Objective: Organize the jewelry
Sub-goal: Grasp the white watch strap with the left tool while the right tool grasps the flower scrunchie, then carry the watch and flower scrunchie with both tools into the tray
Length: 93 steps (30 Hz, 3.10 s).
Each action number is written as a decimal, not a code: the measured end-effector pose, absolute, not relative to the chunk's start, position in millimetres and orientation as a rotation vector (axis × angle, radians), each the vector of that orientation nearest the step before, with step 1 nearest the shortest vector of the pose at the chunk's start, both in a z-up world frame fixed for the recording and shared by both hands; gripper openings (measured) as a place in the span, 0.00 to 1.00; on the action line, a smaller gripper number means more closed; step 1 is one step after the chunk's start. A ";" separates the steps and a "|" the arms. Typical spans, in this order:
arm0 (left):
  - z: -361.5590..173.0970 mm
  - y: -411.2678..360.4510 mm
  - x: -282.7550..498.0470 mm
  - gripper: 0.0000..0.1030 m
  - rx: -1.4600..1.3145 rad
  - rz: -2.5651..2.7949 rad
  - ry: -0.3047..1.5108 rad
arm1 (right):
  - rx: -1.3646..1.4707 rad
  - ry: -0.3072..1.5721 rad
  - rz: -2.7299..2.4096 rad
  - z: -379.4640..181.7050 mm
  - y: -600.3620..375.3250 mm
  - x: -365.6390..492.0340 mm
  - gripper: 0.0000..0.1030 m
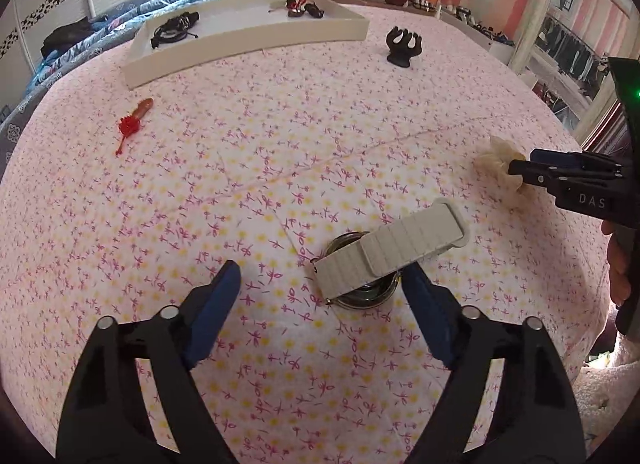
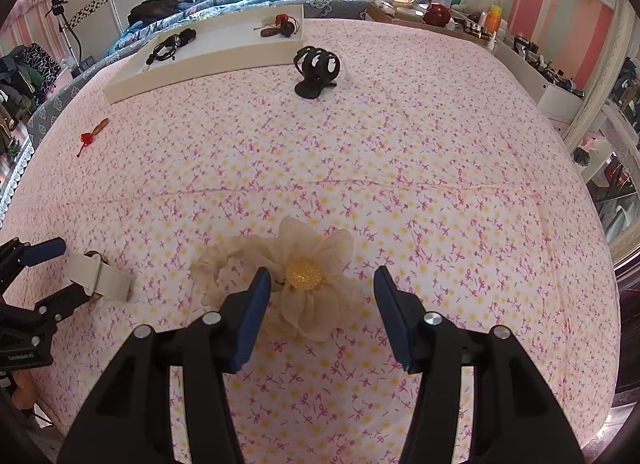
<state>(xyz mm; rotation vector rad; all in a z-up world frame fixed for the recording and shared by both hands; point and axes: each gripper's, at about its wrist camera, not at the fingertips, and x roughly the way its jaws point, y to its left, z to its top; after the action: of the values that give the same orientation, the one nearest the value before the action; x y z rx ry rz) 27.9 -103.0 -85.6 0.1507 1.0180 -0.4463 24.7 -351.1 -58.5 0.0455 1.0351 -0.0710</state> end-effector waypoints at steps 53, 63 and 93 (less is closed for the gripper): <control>-78.4 -131.2 41.8 0.19 0.138 -0.567 1.017 | 0.024 1.051 -0.007 -70.3 -343.5 32.4 0.11; -72.6 -123.4 46.3 0.19 0.126 -0.541 1.009 | 0.040 1.035 -0.012 -67.6 -346.7 37.0 0.11; -4.5 -65.9 170.6 0.18 0.123 -0.284 0.895 | -0.058 0.815 0.014 28.7 -312.8 172.9 0.10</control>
<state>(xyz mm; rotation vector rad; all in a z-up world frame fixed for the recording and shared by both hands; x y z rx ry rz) 170.6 -65.9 -4.5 0.1234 0.8952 -0.2840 172.9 -312.8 28.7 -0.0580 0.8151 0.0143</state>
